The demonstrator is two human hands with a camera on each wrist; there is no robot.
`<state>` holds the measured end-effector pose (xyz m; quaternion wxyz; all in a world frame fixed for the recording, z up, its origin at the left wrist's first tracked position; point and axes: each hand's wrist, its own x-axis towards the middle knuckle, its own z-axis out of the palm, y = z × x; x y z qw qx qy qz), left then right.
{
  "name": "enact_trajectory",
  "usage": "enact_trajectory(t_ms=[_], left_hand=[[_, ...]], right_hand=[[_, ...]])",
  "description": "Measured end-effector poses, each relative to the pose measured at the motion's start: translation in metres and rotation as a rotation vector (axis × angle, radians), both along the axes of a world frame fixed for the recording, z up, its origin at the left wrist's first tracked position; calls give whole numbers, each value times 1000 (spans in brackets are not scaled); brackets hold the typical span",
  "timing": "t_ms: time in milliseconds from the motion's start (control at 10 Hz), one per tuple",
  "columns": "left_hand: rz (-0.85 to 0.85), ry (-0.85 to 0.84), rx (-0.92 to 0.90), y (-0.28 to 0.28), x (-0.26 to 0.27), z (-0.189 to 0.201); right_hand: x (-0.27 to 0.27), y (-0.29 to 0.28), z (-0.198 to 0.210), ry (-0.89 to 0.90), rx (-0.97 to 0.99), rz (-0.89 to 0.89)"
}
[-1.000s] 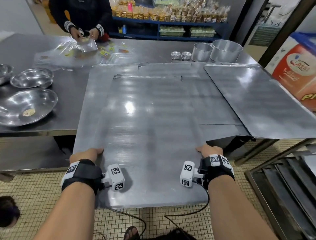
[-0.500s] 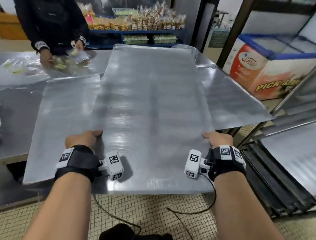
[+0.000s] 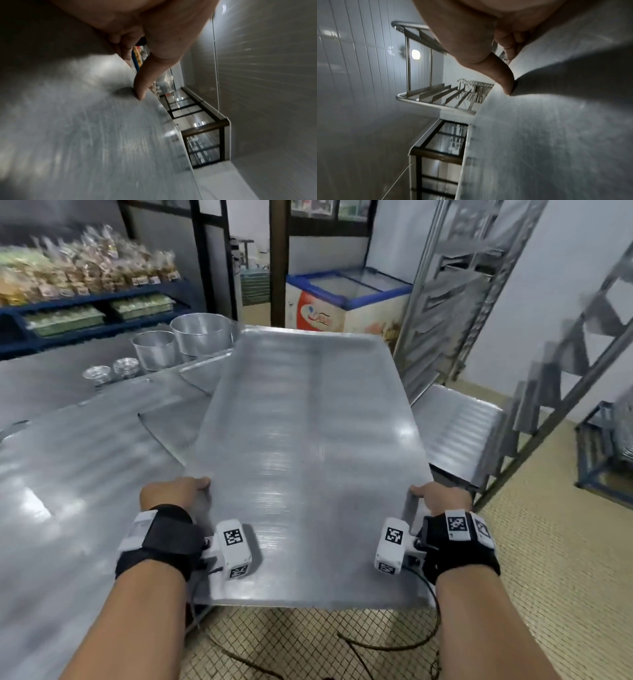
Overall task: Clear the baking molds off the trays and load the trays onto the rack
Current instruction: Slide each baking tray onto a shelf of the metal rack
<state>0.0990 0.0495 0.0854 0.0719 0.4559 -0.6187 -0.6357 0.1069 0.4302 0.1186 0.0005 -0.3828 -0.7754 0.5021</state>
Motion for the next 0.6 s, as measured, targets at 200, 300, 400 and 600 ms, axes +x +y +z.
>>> enact_trajectory(t_ms=[200, 300, 400, 600], left_hand=[[-355, -36, -123, 28, -18, 14], [-395, -46, -87, 34, -64, -27], [-493, -62, -79, 47, -78, -36], [-644, -84, -140, 91, -82, -20]], right_hand=[[50, 16, -11, -27, -11, -224], [86, 23, -17, -6, -13, -343], [103, 26, -23, -21, -51, -403], [123, 43, -25, -69, -85, -589]])
